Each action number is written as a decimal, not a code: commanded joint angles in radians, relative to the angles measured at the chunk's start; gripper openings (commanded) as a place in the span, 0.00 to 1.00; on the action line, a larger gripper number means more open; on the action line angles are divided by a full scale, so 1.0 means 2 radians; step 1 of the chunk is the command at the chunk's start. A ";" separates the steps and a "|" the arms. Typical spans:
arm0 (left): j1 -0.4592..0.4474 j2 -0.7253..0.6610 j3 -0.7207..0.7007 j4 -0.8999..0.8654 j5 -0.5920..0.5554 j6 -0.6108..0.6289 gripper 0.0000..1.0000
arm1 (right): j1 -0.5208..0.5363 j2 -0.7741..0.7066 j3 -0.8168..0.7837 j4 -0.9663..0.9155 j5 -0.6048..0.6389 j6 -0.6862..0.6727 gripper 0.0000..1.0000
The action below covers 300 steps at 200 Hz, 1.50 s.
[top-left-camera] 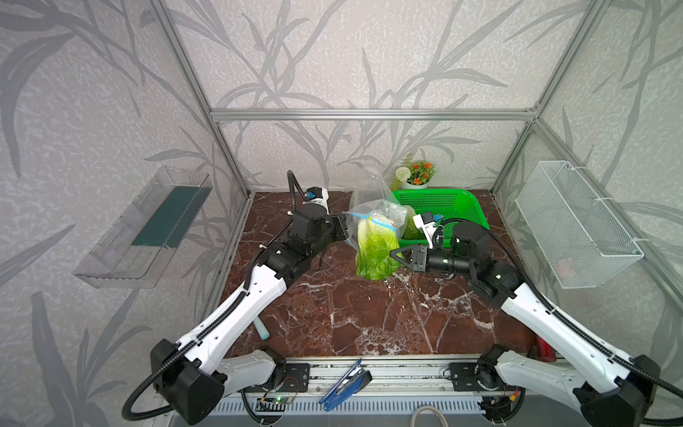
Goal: Open the zip-top bag and take out the chinese cabbages
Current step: Pick up the Chinese cabbage from the zipper food storage bag, then place the zipper food storage bag at the center of the board, then place the Chinese cabbage in the basket.
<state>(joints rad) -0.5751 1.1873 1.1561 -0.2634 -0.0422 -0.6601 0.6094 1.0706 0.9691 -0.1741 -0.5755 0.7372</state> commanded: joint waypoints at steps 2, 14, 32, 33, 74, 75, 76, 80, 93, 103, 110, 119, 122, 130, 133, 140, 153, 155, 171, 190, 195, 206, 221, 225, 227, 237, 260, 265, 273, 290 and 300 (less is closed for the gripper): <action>-0.025 0.005 0.010 -0.009 -0.051 -0.024 0.00 | 0.006 0.025 -0.002 0.007 -0.011 -0.015 0.00; -0.027 0.017 0.028 -0.034 -0.065 -0.020 0.00 | 0.011 0.036 0.005 0.019 -0.034 -0.019 0.00; -0.027 0.030 0.046 -0.065 -0.119 -0.010 0.00 | 0.013 0.036 0.015 0.043 -0.093 -0.023 0.00; -0.027 0.031 0.046 -0.067 -0.123 -0.009 0.00 | 0.012 0.035 0.016 0.043 -0.095 -0.022 0.00; -0.010 0.059 0.070 -0.093 -0.206 0.027 0.00 | 0.010 -0.002 0.034 0.000 -0.127 -0.046 0.00; -0.010 0.060 0.071 -0.095 -0.206 0.028 0.00 | 0.010 -0.003 0.034 -0.001 -0.127 -0.046 0.00; -0.010 0.061 0.072 -0.096 -0.206 0.028 0.00 | 0.009 -0.004 0.034 -0.001 -0.127 -0.046 0.00; -0.008 0.065 0.080 -0.103 -0.204 0.030 0.00 | 0.007 -0.006 0.033 -0.005 -0.127 -0.046 0.00; -0.006 0.078 0.098 -0.120 -0.206 0.038 0.00 | -0.008 -0.019 0.027 -0.010 -0.129 -0.046 0.00; -0.005 0.086 0.104 -0.126 -0.208 0.053 0.00 | -0.033 -0.030 0.023 -0.020 -0.132 -0.046 0.00; -0.004 0.091 0.107 -0.133 -0.208 0.060 0.00 | -0.056 -0.038 0.022 -0.023 -0.139 -0.046 0.00; -0.001 0.097 0.108 -0.137 -0.199 0.076 0.00 | -0.089 -0.047 0.022 -0.031 -0.147 -0.057 0.00; 0.000 0.098 0.107 -0.137 -0.196 0.080 0.00 | -0.101 -0.049 0.024 -0.036 -0.149 -0.065 0.00; 0.002 0.100 0.101 -0.135 -0.187 0.089 0.00 | -0.135 -0.049 0.032 -0.051 -0.158 -0.082 0.00; 0.003 0.101 0.098 -0.133 -0.181 0.092 0.00 | -0.147 -0.048 0.036 -0.059 -0.161 -0.090 0.00; 0.006 0.102 0.087 -0.123 -0.165 0.106 0.00 | -0.175 -0.041 0.049 -0.082 -0.162 -0.111 0.00; 0.008 0.105 0.068 -0.102 -0.144 0.130 0.00 | -0.223 -0.017 0.076 -0.114 -0.168 -0.156 0.00; 0.008 0.106 0.065 -0.099 -0.141 0.135 0.00 | -0.230 -0.012 0.081 -0.118 -0.169 -0.161 0.00; 0.012 0.115 0.050 -0.082 -0.131 0.162 0.00 | -0.287 0.032 0.108 -0.131 -0.174 -0.195 0.00; 0.022 0.134 0.045 -0.070 -0.128 0.187 0.00 | -0.328 0.086 0.146 -0.165 -0.127 -0.245 0.00; 0.024 0.141 0.047 -0.071 -0.126 0.196 0.00 | -0.331 0.102 0.160 -0.179 -0.103 -0.269 0.00; 0.027 0.158 0.058 -0.079 -0.123 0.218 0.00 | -0.335 0.140 0.188 -0.207 -0.046 -0.307 0.00; 0.028 0.184 0.076 -0.093 -0.124 0.241 0.00 | -0.338 0.193 0.221 -0.239 -0.002 -0.334 0.00; 0.028 0.190 0.079 -0.094 -0.123 0.248 0.00 | -0.340 0.206 0.228 -0.244 -0.001 -0.339 0.00; 0.028 0.192 0.081 -0.095 -0.123 0.251 0.00 | -0.341 0.212 0.231 -0.246 -0.001 -0.341 0.00; 0.028 0.202 0.084 -0.094 -0.116 0.266 0.00 | -0.344 0.240 0.243 -0.254 0.009 -0.346 0.00; 0.028 0.208 0.077 -0.074 -0.097 0.278 0.00 | -0.348 0.284 0.261 -0.250 0.054 -0.364 0.00; 0.028 0.208 0.076 -0.070 -0.092 0.279 0.00 | -0.348 0.290 0.263 -0.245 0.063 -0.367 0.00; 0.028 0.210 0.074 -0.066 -0.085 0.279 0.00 | -0.349 0.302 0.266 -0.237 0.074 -0.369 0.00; 0.028 0.214 0.073 -0.058 -0.078 0.277 0.00 | -0.349 0.338 0.287 -0.236 0.088 -0.367 0.04; 0.028 0.215 0.073 -0.056 -0.077 0.278 0.00 | -0.350 0.358 0.303 -0.238 0.083 -0.369 0.13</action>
<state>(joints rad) -0.5205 1.6154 1.2877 -0.4091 -0.2287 -0.1390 -0.0853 1.7290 1.4853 -0.6521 -0.4576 0.0441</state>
